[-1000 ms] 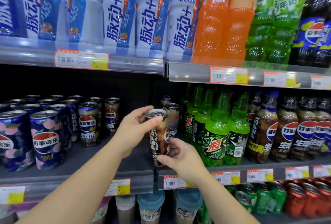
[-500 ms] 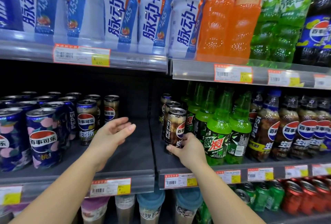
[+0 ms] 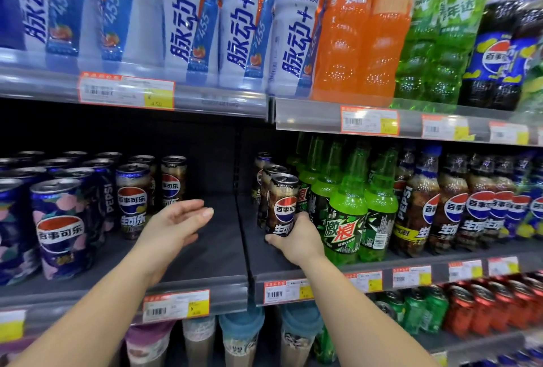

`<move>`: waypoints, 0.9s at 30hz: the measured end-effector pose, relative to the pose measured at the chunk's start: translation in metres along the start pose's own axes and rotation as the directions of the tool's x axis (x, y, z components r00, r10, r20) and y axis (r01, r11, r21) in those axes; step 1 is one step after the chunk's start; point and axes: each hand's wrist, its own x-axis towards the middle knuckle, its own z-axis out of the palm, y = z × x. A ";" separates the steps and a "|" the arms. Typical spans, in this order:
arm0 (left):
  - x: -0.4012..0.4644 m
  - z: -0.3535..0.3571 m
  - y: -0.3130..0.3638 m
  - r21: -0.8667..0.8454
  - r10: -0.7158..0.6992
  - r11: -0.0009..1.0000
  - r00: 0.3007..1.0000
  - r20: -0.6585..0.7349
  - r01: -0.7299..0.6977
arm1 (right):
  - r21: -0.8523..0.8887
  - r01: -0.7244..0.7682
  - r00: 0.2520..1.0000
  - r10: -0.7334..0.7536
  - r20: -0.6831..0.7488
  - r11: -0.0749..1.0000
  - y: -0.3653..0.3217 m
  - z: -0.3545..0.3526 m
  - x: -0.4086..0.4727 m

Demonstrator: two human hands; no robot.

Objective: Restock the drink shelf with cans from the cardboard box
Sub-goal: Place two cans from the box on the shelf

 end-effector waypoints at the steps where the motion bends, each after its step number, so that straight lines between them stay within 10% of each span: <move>1: 0.000 0.000 0.000 -0.002 0.001 1.000 1.000 0.003 -0.001 | 0.004 0.003 1.000 -0.003 0.009 1.000 -0.001 -0.001 0.000; 27: -0.004 -0.013 -0.008 -0.038 -0.023 0.999 1.000 -0.009 0.022 | -0.059 0.313 0.893 -0.273 0.359 0.948 0.019 -0.006 0.014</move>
